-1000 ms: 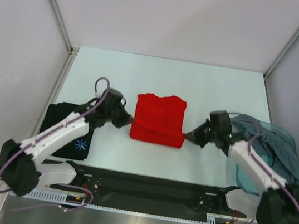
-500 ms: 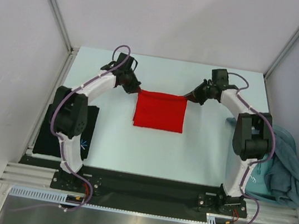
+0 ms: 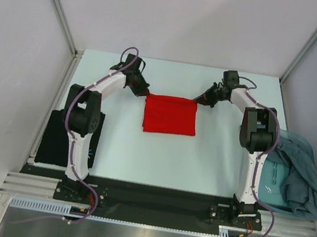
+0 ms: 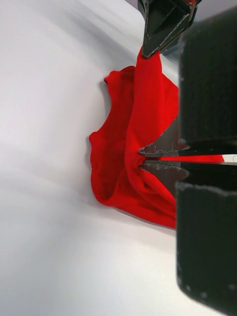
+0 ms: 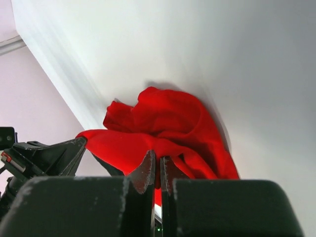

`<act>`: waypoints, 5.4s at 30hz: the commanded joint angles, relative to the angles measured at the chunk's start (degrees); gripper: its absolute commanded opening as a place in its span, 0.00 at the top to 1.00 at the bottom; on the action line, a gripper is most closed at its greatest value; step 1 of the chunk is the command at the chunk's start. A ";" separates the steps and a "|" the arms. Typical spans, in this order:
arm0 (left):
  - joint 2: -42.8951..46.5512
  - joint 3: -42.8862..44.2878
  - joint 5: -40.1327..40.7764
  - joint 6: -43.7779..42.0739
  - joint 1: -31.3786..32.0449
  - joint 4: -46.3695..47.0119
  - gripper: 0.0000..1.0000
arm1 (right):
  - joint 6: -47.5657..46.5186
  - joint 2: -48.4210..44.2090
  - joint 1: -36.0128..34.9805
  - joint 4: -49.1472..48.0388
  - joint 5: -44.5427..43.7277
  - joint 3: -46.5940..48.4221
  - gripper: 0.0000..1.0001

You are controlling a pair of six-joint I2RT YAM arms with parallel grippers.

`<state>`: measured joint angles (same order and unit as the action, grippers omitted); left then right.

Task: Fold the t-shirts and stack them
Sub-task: Fold the tshirt, then neatly place the folded tshirt to the corner

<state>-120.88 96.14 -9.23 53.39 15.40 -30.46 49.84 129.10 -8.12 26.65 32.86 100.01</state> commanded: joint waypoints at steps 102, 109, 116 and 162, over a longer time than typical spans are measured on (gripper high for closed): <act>52.32 -51.84 -8.85 4.00 -18.82 -5.22 0.54 | -92.02 -29.88 -47.94 -23.93 -51.86 -36.29 0.21; 55.48 -52.54 -9.66 6.82 -22.43 -8.38 0.53 | -98.71 -19.07 -50.94 -26.04 -50.35 -30.33 0.37; 55.84 -51.93 -11.67 6.21 -22.78 -8.30 0.51 | -97.75 -10.89 -49.80 -24.99 -50.53 -24.43 0.48; 12.51 -28.73 -14.58 14.81 -3.71 17.27 0.08 | -72.88 -28.64 -38.20 -20.41 -26.45 -25.83 1.00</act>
<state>-110.59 64.66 -27.88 67.64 10.70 -9.96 -24.82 104.12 -47.13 8.38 5.06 73.91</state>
